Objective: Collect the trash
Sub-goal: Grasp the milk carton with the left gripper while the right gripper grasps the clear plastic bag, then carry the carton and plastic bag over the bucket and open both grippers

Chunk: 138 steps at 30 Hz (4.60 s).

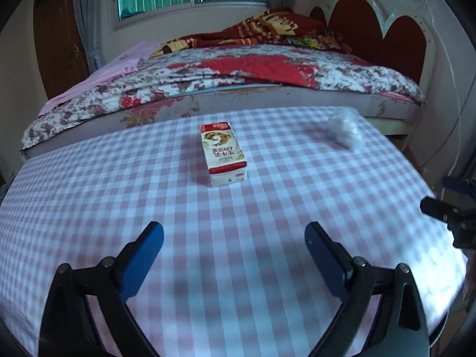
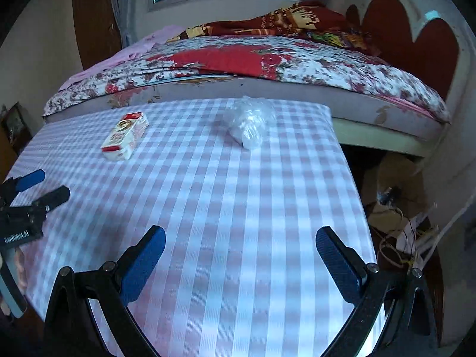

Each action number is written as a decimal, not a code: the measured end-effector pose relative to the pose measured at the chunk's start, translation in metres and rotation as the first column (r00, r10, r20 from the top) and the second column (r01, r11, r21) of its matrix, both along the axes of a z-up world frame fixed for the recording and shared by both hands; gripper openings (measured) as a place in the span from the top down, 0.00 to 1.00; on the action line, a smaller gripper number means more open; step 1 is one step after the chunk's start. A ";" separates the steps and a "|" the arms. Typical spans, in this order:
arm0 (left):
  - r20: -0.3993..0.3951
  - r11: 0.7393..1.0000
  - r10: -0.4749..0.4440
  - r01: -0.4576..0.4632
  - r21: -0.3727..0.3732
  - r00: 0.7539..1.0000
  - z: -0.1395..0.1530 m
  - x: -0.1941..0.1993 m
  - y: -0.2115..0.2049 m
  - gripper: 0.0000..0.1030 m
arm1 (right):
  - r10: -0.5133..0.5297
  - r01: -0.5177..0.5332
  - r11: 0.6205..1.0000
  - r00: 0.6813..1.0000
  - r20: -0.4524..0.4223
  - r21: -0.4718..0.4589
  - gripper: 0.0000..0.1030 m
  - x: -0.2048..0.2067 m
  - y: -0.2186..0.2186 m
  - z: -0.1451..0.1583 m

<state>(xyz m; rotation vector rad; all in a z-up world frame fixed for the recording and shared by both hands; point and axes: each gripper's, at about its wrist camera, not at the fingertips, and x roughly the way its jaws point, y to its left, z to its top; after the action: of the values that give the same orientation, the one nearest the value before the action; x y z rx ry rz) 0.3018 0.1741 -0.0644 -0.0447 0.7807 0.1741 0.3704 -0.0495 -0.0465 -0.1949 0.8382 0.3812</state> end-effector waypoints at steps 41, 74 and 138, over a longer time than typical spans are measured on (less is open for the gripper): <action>-0.049 0.997 -0.001 -0.003 -0.083 0.999 -0.042 0.121 0.042 0.48 | -0.025 0.026 1.000 0.995 -0.096 0.010 0.56 0.161 0.068 -0.047; 0.031 0.999 -0.028 0.029 -0.033 0.999 0.008 0.018 0.030 0.49 | 0.020 -0.021 0.999 0.999 0.038 0.049 0.59 0.035 0.053 0.024; 0.103 0.827 -0.554 0.560 -0.045 0.826 0.042 -0.121 -0.288 0.49 | -0.294 0.287 0.956 0.941 0.169 0.066 0.59 -0.204 -0.215 0.075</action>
<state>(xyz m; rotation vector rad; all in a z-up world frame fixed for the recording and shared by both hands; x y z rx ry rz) 0.1810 -0.1143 -0.0226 0.1082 0.6844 -0.4163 0.1662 -0.2649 0.0288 -0.0633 0.6696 0.1003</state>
